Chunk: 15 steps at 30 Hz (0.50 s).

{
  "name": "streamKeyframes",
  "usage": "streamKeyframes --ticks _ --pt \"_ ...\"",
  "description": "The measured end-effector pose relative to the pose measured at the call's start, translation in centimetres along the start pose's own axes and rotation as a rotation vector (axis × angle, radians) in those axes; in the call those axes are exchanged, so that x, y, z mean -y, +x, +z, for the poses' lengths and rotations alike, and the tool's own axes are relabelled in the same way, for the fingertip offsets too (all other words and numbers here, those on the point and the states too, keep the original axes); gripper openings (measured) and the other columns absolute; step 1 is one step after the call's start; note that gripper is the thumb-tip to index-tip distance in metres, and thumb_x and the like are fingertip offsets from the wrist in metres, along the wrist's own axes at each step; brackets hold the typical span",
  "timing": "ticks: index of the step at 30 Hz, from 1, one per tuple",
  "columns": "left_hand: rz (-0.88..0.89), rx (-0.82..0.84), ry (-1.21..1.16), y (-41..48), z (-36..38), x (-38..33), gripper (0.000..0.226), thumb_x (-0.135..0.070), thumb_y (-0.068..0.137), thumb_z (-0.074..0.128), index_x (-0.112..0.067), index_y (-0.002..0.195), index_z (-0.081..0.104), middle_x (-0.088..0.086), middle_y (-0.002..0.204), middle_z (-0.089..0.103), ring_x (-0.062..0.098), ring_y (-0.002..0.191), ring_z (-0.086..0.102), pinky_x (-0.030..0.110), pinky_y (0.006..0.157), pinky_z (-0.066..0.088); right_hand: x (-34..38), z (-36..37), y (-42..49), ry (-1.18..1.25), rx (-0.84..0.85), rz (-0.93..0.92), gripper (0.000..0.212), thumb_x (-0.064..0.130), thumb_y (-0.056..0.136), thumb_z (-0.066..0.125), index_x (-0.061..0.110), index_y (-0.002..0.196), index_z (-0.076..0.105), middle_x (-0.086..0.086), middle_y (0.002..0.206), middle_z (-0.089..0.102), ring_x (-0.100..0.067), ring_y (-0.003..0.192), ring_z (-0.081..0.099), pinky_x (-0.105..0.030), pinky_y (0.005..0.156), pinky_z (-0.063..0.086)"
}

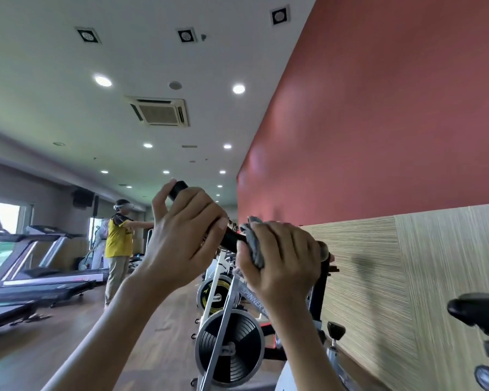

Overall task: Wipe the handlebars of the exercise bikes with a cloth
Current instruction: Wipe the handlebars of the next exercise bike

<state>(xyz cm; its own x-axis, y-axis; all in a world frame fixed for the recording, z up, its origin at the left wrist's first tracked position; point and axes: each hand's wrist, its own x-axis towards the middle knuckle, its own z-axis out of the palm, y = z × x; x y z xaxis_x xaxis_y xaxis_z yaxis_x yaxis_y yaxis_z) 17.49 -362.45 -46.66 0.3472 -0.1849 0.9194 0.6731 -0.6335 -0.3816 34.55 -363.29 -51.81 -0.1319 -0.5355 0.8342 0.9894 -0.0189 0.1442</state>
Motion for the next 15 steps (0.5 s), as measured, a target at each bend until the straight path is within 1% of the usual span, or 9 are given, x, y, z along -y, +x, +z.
streamKeyframes --ticks 1,3,5,6,7,9,12,14,15 --pt "0.014 0.027 -0.003 0.0 -0.2 0.2 0.032 -0.028 0.096 0.036 -0.020 0.083 0.063 -0.010 0.086 0.055 0.015 0.098 0.054 0.041 0.111 0.016 -0.9 -0.1 -0.3 -0.006 -0.021 0.015 0.040 0.043 0.096 0.050 0.012 0.089 0.075 -0.004 0.085 0.072 -0.022 0.080 0.064 -0.034 0.078 0.045" --pt "0.027 0.063 -0.035 0.0 -0.4 0.4 0.031 -0.026 0.093 0.035 -0.021 0.087 0.065 -0.011 0.091 0.058 0.013 0.103 0.054 0.044 0.111 0.017 -2.2 -0.6 -1.0 -0.018 -0.057 0.143 0.048 0.044 0.098 0.044 0.008 0.090 0.075 -0.006 0.086 0.072 -0.025 0.082 0.065 -0.034 0.079 0.044" --pt "0.025 0.069 -0.071 0.0 -0.3 0.2 0.029 -0.022 0.089 0.036 -0.019 0.087 0.064 -0.010 0.094 0.059 0.014 0.106 0.051 0.045 0.113 0.014 -1.8 -0.4 -0.9 0.000 -0.096 0.307 0.050 0.040 0.100 0.038 0.007 0.088 0.074 -0.007 0.086 0.071 -0.026 0.083 0.065 -0.035 0.079 0.043" --pt "0.028 0.076 -0.077 -0.1 -0.3 0.3 0.028 -0.021 0.088 0.036 -0.018 0.088 0.064 -0.010 0.095 0.059 0.014 0.107 0.051 0.045 0.113 0.013 -1.0 -0.1 -0.5 0.009 -0.115 0.341 0.051 0.038 0.101 0.036 0.008 0.085 0.073 -0.005 0.083 0.071 -0.025 0.081 0.064 -0.035 0.078 0.042" --pt "0.035 0.088 -0.076 -0.1 -0.4 0.4 0.028 -0.020 0.087 0.036 -0.018 0.088 0.064 -0.009 0.095 0.059 0.014 0.107 0.051 0.045 0.113 0.013 0.1 0.3 0.0 0.011 -0.132 0.334 0.051 0.037 0.101 0.035 0.010 0.081 0.073 -0.003 0.079 0.071 -0.024 0.078 0.063 -0.035 0.075 0.041" --pt "0.059 0.121 -0.068 -0.1 -0.8 0.8 0.030 -0.020 0.088 0.034 -0.020 0.092 0.064 -0.010 0.096 0.057 0.014 0.108 0.051 0.044 0.112 0.012 2.1 1.0 0.9 0.033 -0.138 0.264 0.049 0.035 0.100 0.035 0.015 0.074 0.071 0.000 0.072 0.069 -0.022 0.071 0.062 -0.034 0.071 0.039" --pt "0.072 0.133 -0.059 -0.3 -1.2 1.0 0.033 -0.021 0.089 0.032 -0.020 0.097 0.064 -0.009 0.096 0.055 0.014 0.111 0.050 0.044 0.113 0.012 2.1 1.2 1.0 0.078 -0.143 0.160 0.052 0.039 0.100 0.035 0.016 0.072 0.072 0.002 0.069 0.068 -0.020 0.067 0.062 -0.032 0.069 0.039" --pt "0.050 0.123 -0.060 -0.4 -0.9 0.6 0.032 -0.021 0.088 0.033 -0.018 0.098 0.064 -0.008 0.096 0.056 0.014 0.114 0.048 0.044 0.115 0.009 0.1 1.0 0.5 0.073 -0.186 0.163 0.057 0.041 0.100 0.031 0.015 0.071 0.073 0.001 0.067 0.069 -0.019 0.065 0.061 -0.029 0.069 0.036" --pt "0.031 0.116 -0.070 -0.5 -0.6 0.2 0.032 -0.021 0.087 0.034 -0.018 0.097 0.064 -0.008 0.096 0.057 0.015 0.115 0.048 0.044 0.116 0.007 -0.7 0.7 0.4 0.075 -0.214 0.209 0.059 0.039 0.100 0.030 0.013 0.070 0.073 0.000 0.066 0.069 -0.018 0.065 0.060 -0.028 0.070 0.034"
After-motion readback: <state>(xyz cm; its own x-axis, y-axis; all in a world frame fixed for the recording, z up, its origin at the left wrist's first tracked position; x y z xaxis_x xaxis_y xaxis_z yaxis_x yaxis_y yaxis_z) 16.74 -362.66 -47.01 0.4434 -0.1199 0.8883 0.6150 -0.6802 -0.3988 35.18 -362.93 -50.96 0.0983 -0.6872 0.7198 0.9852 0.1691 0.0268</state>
